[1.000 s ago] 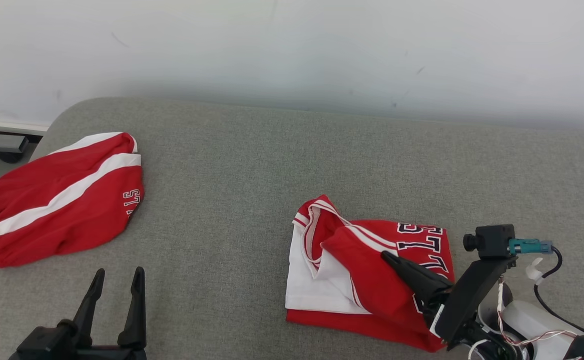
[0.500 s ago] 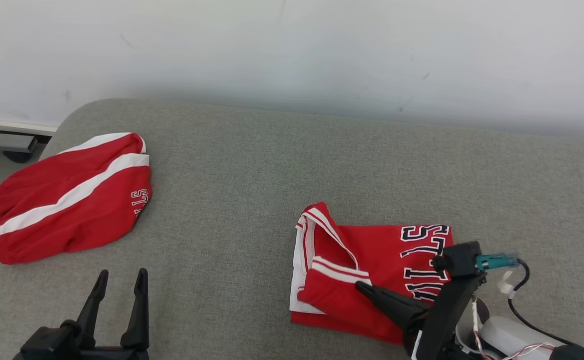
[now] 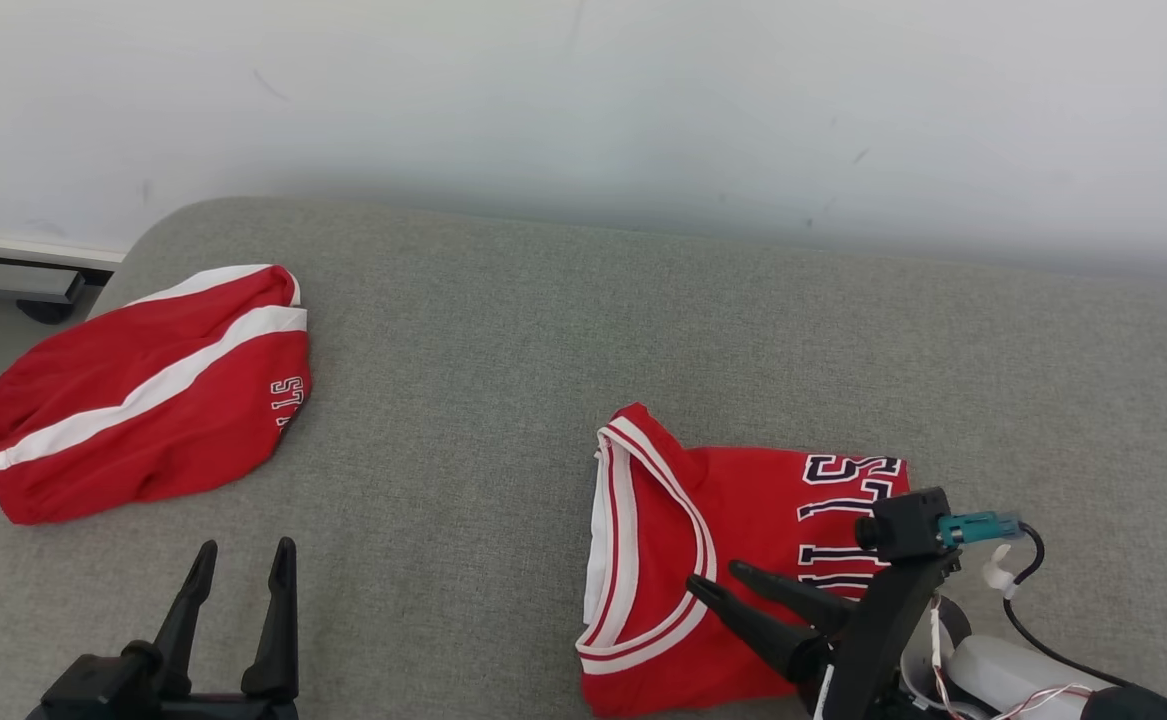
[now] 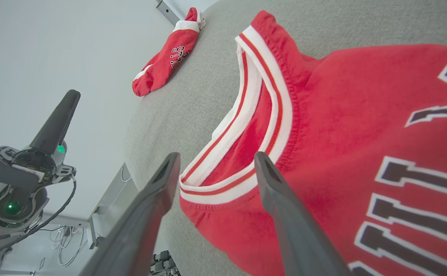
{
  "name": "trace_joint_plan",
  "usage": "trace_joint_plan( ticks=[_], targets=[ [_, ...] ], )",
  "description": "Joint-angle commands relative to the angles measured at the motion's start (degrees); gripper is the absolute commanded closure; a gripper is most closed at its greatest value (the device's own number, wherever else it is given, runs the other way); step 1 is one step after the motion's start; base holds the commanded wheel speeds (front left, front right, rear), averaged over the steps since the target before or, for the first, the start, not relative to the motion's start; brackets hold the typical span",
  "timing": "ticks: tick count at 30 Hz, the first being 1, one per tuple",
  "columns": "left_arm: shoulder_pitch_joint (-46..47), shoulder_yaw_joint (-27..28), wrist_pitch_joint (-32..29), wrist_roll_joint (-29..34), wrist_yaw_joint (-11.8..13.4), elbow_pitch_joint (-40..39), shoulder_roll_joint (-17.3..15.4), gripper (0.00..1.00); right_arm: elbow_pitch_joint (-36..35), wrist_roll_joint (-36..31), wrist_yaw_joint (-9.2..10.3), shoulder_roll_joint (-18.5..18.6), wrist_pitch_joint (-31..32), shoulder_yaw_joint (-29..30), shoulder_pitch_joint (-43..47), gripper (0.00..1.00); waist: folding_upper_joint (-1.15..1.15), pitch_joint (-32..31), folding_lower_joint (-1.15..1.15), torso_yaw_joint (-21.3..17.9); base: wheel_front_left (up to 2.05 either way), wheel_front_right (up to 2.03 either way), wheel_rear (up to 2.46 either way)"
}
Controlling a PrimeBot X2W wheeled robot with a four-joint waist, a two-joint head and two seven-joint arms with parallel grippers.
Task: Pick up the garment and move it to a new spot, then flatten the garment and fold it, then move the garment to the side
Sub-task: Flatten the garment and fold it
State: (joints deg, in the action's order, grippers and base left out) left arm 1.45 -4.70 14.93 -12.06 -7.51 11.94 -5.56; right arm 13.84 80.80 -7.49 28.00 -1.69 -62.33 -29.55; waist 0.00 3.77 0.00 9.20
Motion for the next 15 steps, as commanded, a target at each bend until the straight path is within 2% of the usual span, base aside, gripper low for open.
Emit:
trace_joint_plan(
  ticks=[1, 9, 15],
  targets=[
    [-0.2, 0.2, 0.3, 0.1, 0.1, -0.2, -0.4, 0.00, 0.2, 0.3, 0.01, 0.5, -0.6, -0.1, -0.6, 0.00, 0.00, 0.1, 0.00, -0.1, 0.00, 0.00, 0.00],
    [-0.5, 0.3, 0.3, 0.5, 0.1, -0.7, -0.5, 0.00, 1.9, -1.2, 0.01, 2.7, -6.1, 0.7, -1.1, 0.00, 0.00, -0.2, 0.00, -0.6, 0.00, 0.00, 0.00],
    [-1.2, 1.1, 0.3, 0.9, 0.1, -1.3, -1.0, 0.00, 6.0, -1.8, 0.01, 5.0, -9.9, 2.4, -0.1, 0.00, 0.00, -0.6, 0.00, -1.9, 0.00, 0.00, 0.00]
  ],
)
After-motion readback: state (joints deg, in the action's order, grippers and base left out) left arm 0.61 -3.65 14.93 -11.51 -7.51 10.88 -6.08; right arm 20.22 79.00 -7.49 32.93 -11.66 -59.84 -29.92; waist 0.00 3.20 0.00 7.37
